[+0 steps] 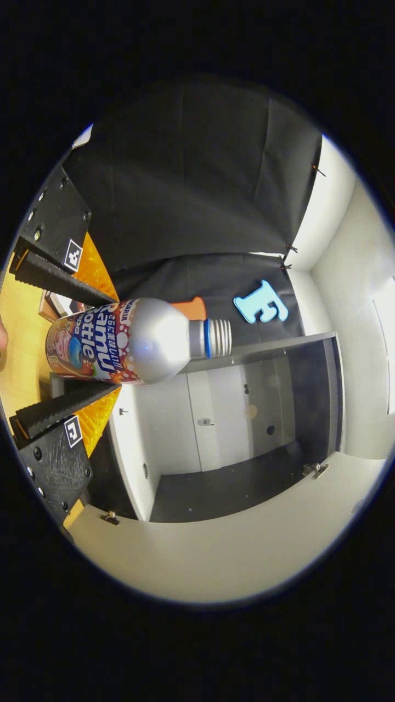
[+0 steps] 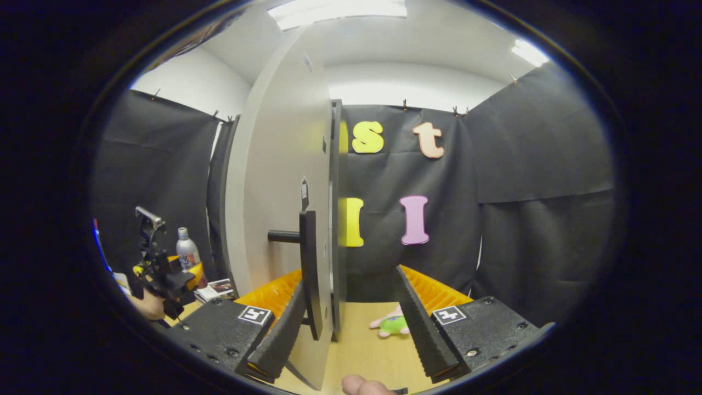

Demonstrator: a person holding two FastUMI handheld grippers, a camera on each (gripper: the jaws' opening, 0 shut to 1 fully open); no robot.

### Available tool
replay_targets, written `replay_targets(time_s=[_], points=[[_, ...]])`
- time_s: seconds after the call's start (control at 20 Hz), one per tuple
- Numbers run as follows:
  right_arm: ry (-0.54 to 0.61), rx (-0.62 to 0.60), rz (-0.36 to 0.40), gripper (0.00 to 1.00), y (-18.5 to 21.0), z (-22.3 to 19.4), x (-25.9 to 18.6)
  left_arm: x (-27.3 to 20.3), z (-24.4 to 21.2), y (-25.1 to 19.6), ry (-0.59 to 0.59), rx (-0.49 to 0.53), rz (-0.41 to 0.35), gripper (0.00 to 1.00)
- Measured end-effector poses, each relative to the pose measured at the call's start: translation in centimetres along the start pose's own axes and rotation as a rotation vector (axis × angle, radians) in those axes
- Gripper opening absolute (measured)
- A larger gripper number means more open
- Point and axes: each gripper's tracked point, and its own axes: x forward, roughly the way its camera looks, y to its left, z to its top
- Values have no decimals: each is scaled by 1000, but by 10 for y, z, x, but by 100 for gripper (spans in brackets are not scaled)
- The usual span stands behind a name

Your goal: Open the cabinet door with the right hand, grasp the bottle in the cabinet with the left hand and place it on the coaster, then close the cabinet door with the right hand.

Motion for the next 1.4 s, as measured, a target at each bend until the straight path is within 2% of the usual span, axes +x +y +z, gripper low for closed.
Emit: replay_targets(time_s=[0.15,0.25,0.55,0.85,1.05,1.2,1.3,1.4], points=[[2,-8,-17,92,4,1,0,-22,-42,-1,12,-20,-33,80],[5,-11,-26,92,5,1,-2,-37,-82,3,56,-11,-31,80],[17,-21,-66,92,16,0,-5,-72,-197,-2,164,-70,-70,80],[40,-34,-90,92,23,-1,-7,-69,-266,-5,198,-111,-61,80],[34,-49,-102,92,27,1,-8,-66,-284,-5,212,-130,-52,80],[29,-46,-102,92,27,0,-8,-63,-282,-14,193,-140,-94,81],[24,-39,-98,91,27,0,-7,-64,-274,-12,163,-118,-96,98],[18,-39,-99,92,26,0,-7,-64,-271,-12,158,-119,-105,96]])
